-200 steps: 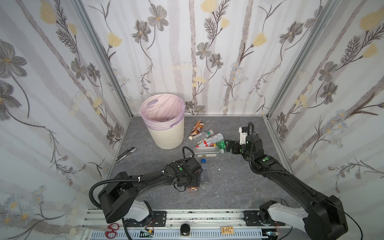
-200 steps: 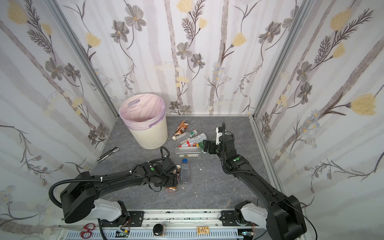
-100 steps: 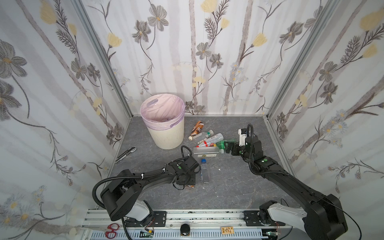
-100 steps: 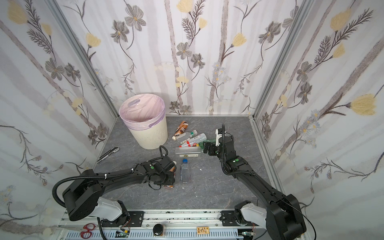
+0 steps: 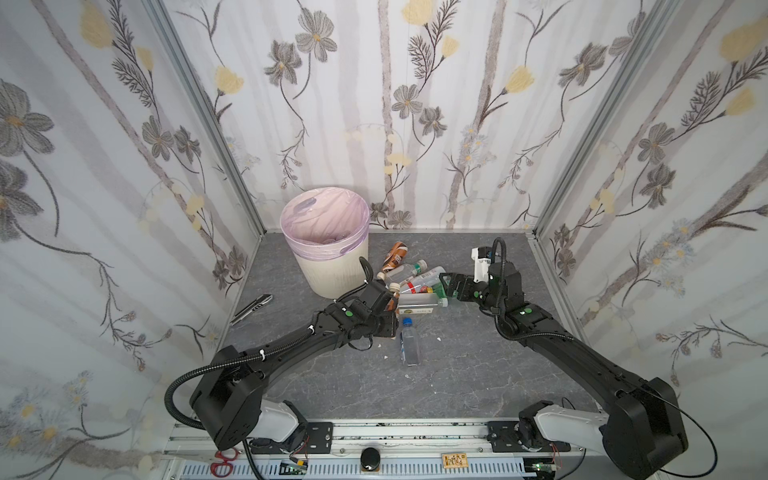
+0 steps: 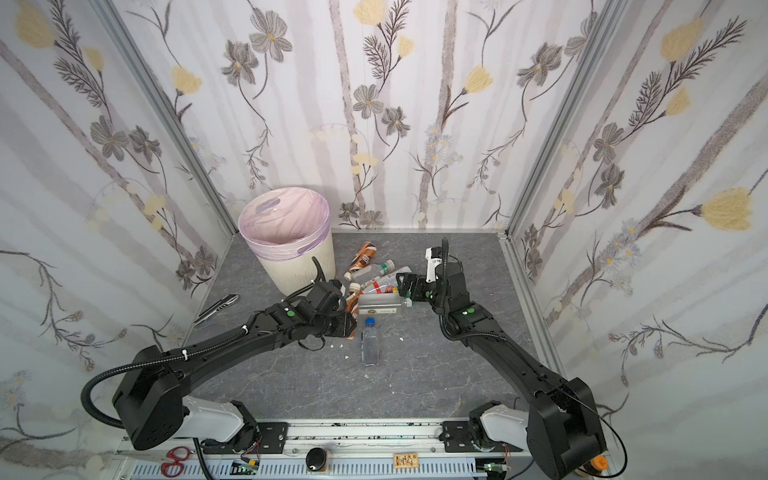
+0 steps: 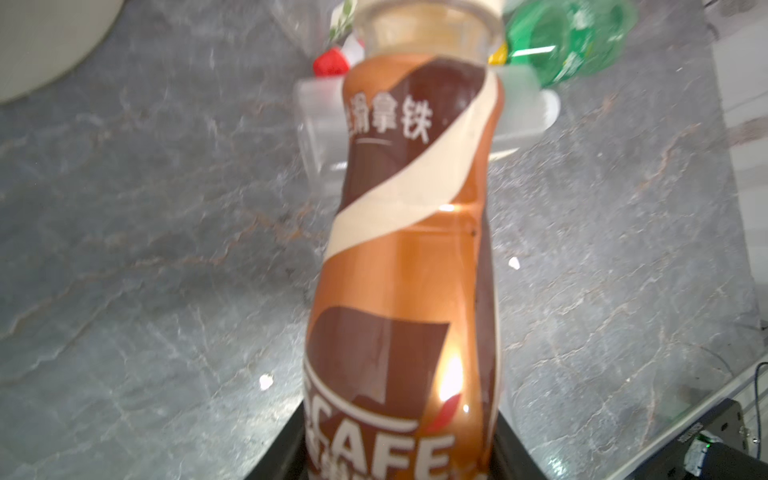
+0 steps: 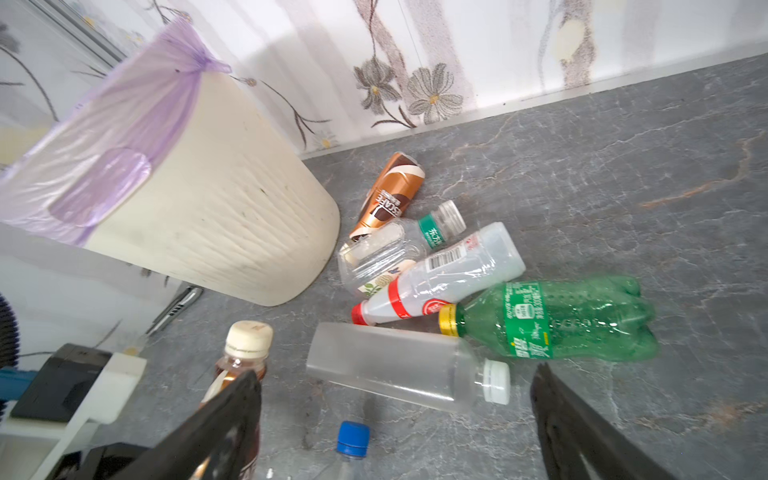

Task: Throw the plastic bottles in the bin
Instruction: 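Close the left gripper on the brown Nescafe coffee bottle and lift it, then close the right gripper on the Nescafe bottle cap held by the left gripper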

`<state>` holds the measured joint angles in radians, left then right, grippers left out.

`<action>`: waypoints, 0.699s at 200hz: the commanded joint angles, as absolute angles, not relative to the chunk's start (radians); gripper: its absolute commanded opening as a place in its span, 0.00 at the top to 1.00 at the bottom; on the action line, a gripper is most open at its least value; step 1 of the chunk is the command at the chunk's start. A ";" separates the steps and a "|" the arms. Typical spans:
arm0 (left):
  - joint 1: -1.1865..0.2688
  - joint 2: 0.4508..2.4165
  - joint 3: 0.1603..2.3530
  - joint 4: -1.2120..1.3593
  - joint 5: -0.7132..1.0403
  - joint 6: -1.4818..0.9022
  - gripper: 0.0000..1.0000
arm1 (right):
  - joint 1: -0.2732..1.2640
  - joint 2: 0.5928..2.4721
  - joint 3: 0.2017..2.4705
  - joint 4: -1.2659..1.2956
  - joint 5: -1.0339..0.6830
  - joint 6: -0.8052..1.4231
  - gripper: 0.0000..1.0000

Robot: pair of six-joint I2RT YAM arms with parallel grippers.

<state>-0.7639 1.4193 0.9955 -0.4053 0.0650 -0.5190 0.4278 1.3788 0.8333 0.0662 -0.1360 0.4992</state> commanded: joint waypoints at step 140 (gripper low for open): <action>-0.764 1.643 1.364 -0.293 0.179 -0.285 0.51 | 0.422 1.547 1.023 0.210 -0.313 0.661 0.13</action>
